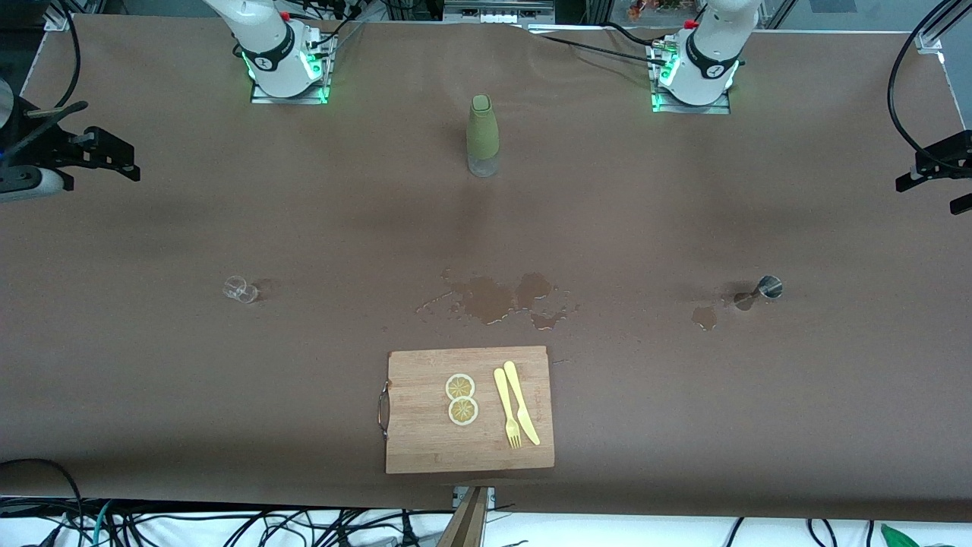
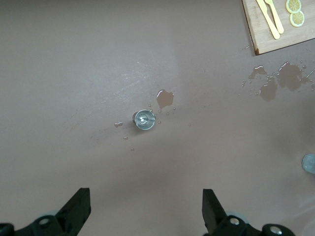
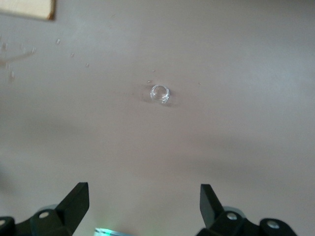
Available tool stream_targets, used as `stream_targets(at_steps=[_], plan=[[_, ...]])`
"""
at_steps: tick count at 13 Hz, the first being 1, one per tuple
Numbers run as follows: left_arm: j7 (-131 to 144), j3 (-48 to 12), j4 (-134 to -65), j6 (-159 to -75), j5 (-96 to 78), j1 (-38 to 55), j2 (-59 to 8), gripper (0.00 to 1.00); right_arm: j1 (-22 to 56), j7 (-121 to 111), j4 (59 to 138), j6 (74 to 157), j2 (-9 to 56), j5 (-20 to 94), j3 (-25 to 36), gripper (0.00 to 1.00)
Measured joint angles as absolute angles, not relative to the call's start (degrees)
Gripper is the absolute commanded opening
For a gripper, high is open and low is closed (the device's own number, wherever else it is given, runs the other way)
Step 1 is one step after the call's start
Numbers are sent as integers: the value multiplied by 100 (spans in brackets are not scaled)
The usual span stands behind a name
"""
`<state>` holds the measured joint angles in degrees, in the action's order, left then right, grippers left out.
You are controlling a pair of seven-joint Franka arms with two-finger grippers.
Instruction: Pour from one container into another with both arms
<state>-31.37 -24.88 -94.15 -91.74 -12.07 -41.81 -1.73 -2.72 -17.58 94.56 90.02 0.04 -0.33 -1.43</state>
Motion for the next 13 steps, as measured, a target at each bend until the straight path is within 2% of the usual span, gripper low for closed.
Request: stream_targets(at_steps=[6, 9, 13], plan=[[-4455, -2490, -9420, -9184, -1843, -4378, -504, 100, -370, -5619, 9458, 9004, 467, 129, 297, 100], [-5791, -2479, -9425, -9200, -2266, -4741, -894, 100, -554, -6820, 9464, 9000, 807, 826, 466, 100], [-7625, -2473, -9507, -9521, -2796, -5073, -1485, 100, -1230, -8342, 9507, 8891, 1477, 1790, 506, 100]])
